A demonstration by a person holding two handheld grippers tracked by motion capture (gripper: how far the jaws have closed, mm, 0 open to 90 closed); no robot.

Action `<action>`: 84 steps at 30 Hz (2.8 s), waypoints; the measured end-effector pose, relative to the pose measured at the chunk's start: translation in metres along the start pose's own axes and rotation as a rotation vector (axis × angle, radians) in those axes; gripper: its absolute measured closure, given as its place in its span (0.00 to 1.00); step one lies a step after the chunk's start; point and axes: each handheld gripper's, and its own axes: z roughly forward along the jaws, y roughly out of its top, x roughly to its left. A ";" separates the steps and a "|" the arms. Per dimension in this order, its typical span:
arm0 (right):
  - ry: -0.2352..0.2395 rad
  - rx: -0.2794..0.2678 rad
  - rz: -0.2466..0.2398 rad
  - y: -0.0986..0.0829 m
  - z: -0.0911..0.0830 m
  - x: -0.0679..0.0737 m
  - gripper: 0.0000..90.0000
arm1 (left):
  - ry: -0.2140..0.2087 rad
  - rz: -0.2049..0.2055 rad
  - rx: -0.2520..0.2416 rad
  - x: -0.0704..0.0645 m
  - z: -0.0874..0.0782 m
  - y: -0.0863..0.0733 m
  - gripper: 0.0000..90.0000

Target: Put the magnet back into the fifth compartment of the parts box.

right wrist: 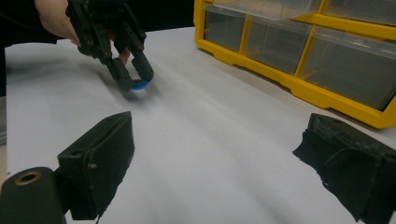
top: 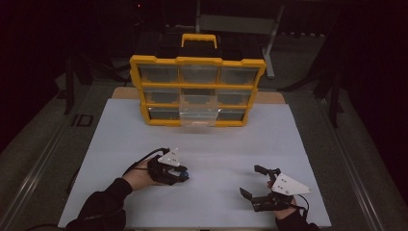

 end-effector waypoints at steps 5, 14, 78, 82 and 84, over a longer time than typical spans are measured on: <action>-0.004 0.000 -0.001 0.000 0.000 -0.001 0.10 | -0.026 0.026 0.011 -0.002 -0.008 0.004 0.70; -0.002 0.000 0.000 0.000 -0.001 -0.001 0.10 | -0.028 0.057 0.005 -0.004 -0.029 0.018 0.70; -0.004 -0.007 0.003 0.000 -0.002 -0.003 0.10 | 0.064 0.214 -0.084 0.012 -0.128 0.131 0.70; -0.003 -0.010 0.002 0.001 -0.002 -0.003 0.10 | 0.062 0.209 -0.101 0.013 -0.132 0.135 0.70; -0.002 -0.011 0.005 0.001 -0.003 -0.003 0.10 | 0.068 0.209 -0.111 0.014 -0.134 0.136 0.70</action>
